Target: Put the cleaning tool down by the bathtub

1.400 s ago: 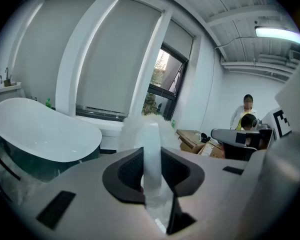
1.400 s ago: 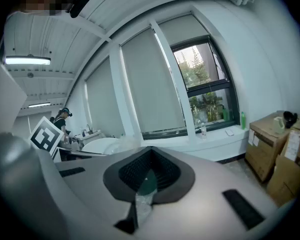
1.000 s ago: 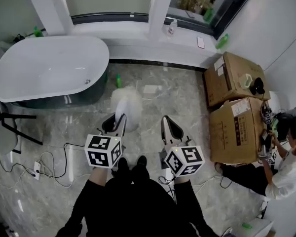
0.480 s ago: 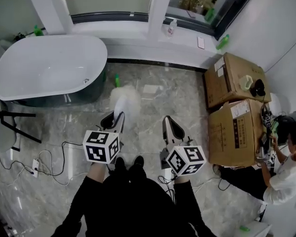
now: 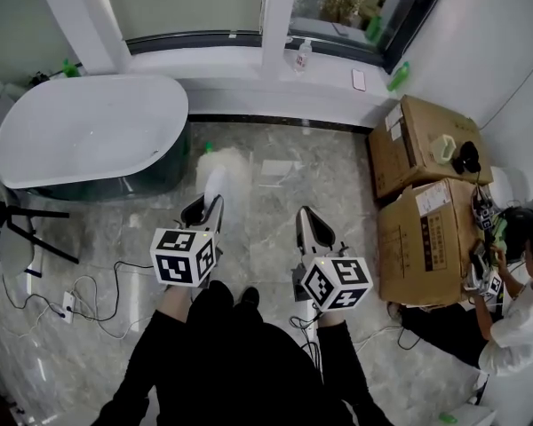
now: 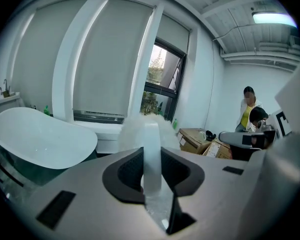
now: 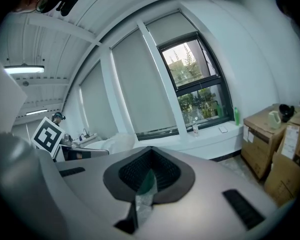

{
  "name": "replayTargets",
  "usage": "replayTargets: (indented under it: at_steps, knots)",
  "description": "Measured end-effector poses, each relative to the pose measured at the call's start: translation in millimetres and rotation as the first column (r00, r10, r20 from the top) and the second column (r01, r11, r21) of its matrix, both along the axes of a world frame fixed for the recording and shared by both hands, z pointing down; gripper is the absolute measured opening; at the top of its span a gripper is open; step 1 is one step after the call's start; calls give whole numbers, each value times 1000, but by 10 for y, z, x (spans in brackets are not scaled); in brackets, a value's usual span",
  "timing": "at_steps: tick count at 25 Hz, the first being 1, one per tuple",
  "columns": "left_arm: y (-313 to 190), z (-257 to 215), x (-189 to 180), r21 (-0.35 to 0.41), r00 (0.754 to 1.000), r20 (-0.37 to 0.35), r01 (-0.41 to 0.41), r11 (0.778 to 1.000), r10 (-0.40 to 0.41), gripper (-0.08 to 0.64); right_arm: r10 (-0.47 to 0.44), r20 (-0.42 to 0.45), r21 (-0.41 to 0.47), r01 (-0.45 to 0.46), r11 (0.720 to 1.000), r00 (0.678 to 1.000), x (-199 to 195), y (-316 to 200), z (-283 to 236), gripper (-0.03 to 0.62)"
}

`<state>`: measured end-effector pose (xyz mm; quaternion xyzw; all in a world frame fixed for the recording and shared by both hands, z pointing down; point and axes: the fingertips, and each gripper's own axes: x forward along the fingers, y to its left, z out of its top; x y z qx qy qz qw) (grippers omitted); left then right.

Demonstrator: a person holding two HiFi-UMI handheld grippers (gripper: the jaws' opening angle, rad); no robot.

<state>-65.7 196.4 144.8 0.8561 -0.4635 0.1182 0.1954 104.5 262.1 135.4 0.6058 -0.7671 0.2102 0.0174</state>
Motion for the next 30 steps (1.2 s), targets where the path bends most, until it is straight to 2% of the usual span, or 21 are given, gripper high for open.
replayTargets:
  at_steps: [7,17,23,30]
  knots:
    - [-165,-36,148,8,1000,15,-4,1000,4,89,1,3,-2,-1,1000,1000,156,-186,-3,-1]
    - [-719,223,273,-44,999,28,-23,999,24,89,32,5,-56,-32,998,999,292,-636,195,-2]
    - [-1324,470,474,-76,998,36,-56,996,59,89,40,2,-71,-40,997,999,387,-1245,293,-2]
    - [-2098,590,419,-122,997,21,-70,990,73,89,46,-2,-108,-46,993,999,277,-2060,360,0]
